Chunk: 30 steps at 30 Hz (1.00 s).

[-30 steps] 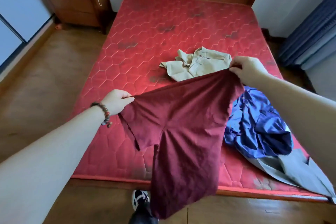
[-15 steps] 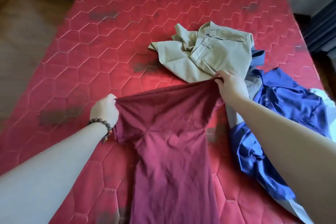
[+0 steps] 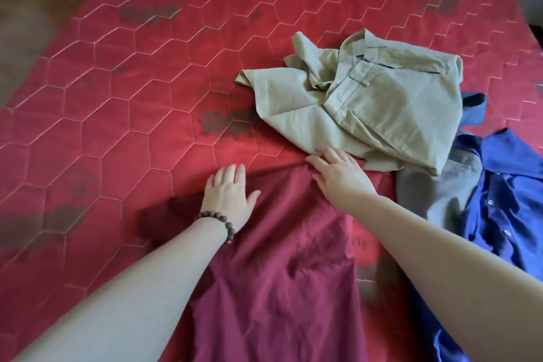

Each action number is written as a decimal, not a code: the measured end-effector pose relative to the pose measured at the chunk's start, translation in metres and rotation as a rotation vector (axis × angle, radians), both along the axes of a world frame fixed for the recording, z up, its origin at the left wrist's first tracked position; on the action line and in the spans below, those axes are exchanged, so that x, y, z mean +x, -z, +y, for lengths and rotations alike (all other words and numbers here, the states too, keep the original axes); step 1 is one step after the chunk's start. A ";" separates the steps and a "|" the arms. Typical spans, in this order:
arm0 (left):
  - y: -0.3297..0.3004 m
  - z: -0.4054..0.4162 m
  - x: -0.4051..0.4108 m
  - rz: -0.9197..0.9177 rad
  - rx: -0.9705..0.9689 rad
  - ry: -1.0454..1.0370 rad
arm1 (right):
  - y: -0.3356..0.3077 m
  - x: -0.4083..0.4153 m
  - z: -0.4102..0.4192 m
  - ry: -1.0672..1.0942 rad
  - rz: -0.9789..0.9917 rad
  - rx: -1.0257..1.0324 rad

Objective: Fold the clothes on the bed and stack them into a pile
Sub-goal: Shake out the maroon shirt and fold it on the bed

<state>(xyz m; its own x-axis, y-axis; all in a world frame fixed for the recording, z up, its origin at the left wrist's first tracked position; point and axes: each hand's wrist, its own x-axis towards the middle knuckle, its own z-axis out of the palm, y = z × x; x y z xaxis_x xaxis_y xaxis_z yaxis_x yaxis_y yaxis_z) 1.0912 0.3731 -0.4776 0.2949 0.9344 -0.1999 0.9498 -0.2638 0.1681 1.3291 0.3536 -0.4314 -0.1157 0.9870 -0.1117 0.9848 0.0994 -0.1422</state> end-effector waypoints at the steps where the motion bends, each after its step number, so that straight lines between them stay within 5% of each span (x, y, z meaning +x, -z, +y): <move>1: 0.007 0.001 0.003 -0.015 0.039 0.018 | 0.010 -0.003 0.010 -0.034 -0.014 -0.019; 4: 0.023 0.005 0.009 -0.071 0.179 0.006 | 0.040 -0.011 0.030 -0.087 -0.157 -0.062; 11: 0.028 0.030 0.005 -0.056 0.324 0.084 | 0.067 -0.011 0.052 -0.127 -0.233 0.202; 16: 0.017 0.073 0.017 -0.055 0.327 -0.158 | 0.040 -0.022 0.099 -0.064 -0.118 0.241; 19: 0.018 0.061 0.039 -0.197 0.265 0.015 | 0.030 0.000 0.090 0.084 -0.060 0.381; 24: 0.043 0.032 0.049 -0.005 0.080 0.158 | 0.043 0.060 0.083 0.136 -0.130 -0.104; 30: 0.051 0.033 0.049 0.004 0.100 0.164 | 0.062 0.081 0.130 0.168 0.069 -0.255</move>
<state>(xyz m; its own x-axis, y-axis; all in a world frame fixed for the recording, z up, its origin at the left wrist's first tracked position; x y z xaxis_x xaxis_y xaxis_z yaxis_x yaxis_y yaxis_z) 1.1404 0.4062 -0.5281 0.4439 0.8893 -0.1101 0.8935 -0.4300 0.1297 1.4097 0.4840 -0.4930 0.0309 0.9340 -0.3559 0.9716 -0.1117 -0.2087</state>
